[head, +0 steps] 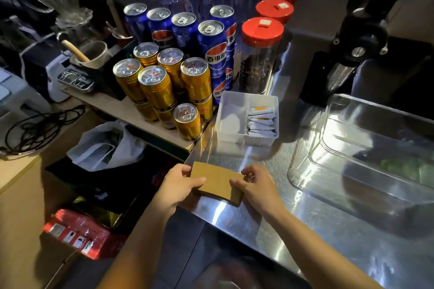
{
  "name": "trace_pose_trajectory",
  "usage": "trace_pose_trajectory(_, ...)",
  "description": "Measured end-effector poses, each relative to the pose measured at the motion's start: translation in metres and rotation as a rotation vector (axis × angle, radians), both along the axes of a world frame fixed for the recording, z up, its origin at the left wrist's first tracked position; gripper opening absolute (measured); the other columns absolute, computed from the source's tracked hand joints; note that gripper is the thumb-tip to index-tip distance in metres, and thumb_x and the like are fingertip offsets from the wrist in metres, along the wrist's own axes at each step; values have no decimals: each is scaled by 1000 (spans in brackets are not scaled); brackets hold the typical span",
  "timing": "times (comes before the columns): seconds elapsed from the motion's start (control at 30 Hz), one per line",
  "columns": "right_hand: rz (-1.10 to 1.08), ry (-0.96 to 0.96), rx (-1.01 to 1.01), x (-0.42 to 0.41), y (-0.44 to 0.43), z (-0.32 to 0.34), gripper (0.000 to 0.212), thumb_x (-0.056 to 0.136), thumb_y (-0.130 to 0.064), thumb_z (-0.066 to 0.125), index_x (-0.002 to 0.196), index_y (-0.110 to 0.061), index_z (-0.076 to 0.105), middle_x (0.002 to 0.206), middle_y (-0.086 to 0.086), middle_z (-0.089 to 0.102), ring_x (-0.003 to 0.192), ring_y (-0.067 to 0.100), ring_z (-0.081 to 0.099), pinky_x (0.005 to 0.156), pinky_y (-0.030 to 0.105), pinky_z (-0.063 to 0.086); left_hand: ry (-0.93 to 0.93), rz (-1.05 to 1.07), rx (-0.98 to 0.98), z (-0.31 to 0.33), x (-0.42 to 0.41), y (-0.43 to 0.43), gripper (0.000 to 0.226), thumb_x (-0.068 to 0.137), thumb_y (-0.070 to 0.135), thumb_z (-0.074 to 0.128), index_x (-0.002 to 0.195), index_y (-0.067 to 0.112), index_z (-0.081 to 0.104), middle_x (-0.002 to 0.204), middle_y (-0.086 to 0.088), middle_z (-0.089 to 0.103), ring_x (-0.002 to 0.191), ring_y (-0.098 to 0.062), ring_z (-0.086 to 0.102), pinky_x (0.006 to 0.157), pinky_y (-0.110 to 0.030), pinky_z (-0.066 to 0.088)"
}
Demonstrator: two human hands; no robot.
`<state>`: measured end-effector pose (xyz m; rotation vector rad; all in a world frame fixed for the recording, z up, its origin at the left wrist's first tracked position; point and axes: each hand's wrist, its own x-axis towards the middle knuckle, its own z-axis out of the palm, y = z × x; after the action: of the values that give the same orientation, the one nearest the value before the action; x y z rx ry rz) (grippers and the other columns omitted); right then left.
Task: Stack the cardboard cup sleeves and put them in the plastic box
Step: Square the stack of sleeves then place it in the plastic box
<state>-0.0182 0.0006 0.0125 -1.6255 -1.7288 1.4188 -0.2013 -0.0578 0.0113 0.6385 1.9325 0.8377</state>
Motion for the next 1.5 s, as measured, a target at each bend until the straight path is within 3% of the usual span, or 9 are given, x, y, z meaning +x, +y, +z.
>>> trace_pose_trajectory(0.2,-48,-28,-73,1,1,4,32,75,-32,72,91,-16,49,89,2,53,72,14,52,51,22,33,-44,-190,-91,14,-3,17,39,63,24,82,94,8,65,85,-6,69,73,-14,63,39,-12,44)
trace_pose_trajectory(0.37,1,-118,-106,-2,1,12,51,64,-40,78,94,-18,43,98,2,54,78,16,52,48,21,32,-111,-267,-161,14,-7,23,24,57,18,85,75,10,72,75,-8,75,72,-20,69,57,-24,55)
trace_pose_trajectory(0.5,119,-99,-178,1,3,10,66,52,-41,86,96,-18,43,104,6,55,85,17,56,54,22,41,-114,-353,-157,14,-9,17,44,49,24,85,87,10,68,83,-11,74,77,-26,68,73,-40,55)
trace_pose_trajectory(0.73,145,69,-75,21,3,6,52,54,-15,87,91,-10,51,95,12,58,79,16,60,59,20,51,15,-367,154,8,12,2,46,60,18,84,93,28,53,94,4,64,85,-5,60,56,-4,44)
trace_pose_trajectory(0.83,30,216,49,31,5,10,44,60,4,78,88,-12,48,89,12,53,66,2,59,49,14,48,5,-256,312,3,34,11,51,62,1,80,90,31,51,91,4,63,86,-4,60,61,-6,46)
trace_pose_trajectory(0.93,10,113,251,48,13,12,44,62,-6,79,93,-18,50,86,5,55,76,10,55,64,16,44,-29,-196,413,-4,55,26,56,61,-6,79,87,34,50,91,8,62,87,-3,60,64,-7,49)
trace_pose_trajectory(1.17,-155,161,334,95,19,7,49,55,-9,81,85,-30,49,77,-5,54,66,-4,51,61,8,41,-115,-287,439,-18,103,55,57,64,-5,75,92,37,48,97,10,60,97,-9,59,85,-35,55)
trace_pose_trajectory(1.33,-276,170,298,119,16,-5,46,57,-5,76,93,-21,52,82,-6,55,70,-4,53,62,5,41,-141,-382,457,-20,129,61,54,67,2,76,106,28,50,97,7,65,90,-7,62,74,-10,48)
trace_pose_trajectory(1.5,-315,286,202,127,6,-23,70,66,6,72,122,-22,42,102,-12,54,82,-17,55,67,1,43,-404,-385,416,-21,134,61,66,67,15,78,123,28,46,111,-5,63,105,-21,61,88,-40,54)
